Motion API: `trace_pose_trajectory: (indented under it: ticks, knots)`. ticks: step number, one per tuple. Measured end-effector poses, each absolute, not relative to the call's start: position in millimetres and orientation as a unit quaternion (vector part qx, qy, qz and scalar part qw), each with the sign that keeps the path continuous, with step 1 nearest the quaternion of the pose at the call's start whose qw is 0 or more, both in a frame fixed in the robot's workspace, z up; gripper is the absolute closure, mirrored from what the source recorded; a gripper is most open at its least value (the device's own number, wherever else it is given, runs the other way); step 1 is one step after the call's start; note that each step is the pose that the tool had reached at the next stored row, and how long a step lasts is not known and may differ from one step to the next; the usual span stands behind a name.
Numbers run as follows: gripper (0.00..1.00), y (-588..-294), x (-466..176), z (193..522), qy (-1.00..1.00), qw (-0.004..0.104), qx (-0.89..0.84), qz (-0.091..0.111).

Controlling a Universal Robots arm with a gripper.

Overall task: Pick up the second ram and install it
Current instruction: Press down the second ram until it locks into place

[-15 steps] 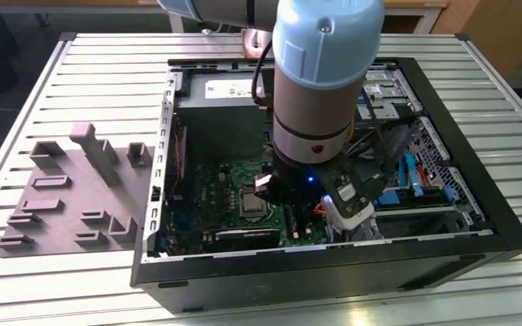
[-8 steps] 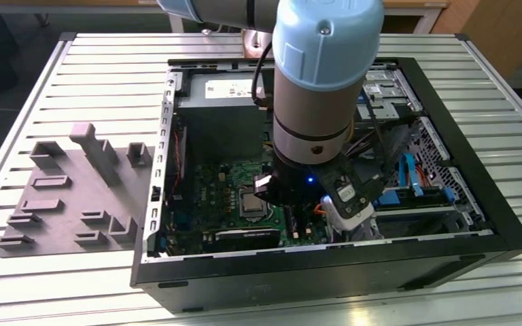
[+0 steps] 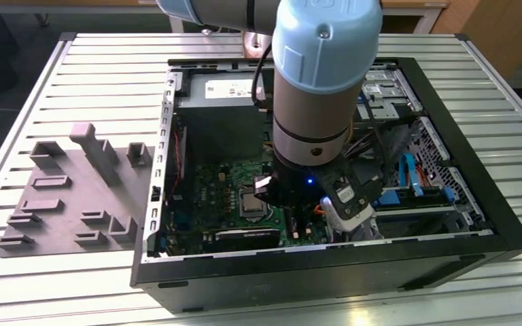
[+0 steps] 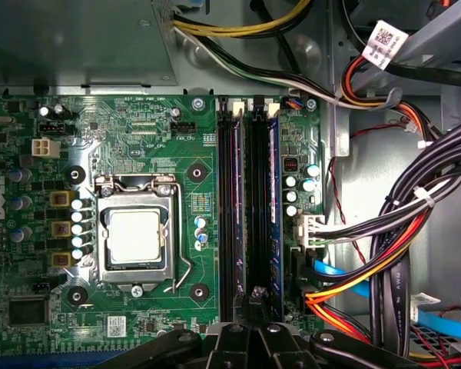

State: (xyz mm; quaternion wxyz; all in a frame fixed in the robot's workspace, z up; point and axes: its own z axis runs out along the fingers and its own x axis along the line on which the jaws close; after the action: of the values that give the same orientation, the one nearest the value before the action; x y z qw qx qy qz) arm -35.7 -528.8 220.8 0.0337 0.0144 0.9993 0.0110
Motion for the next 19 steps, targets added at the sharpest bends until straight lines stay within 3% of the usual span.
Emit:
trace_pose_trajectory:
  ticks: [19]
  knots:
    - [0.89, -528.5, -35.6, 218.9, 0.999, 0.034, 0.014, 0.013]
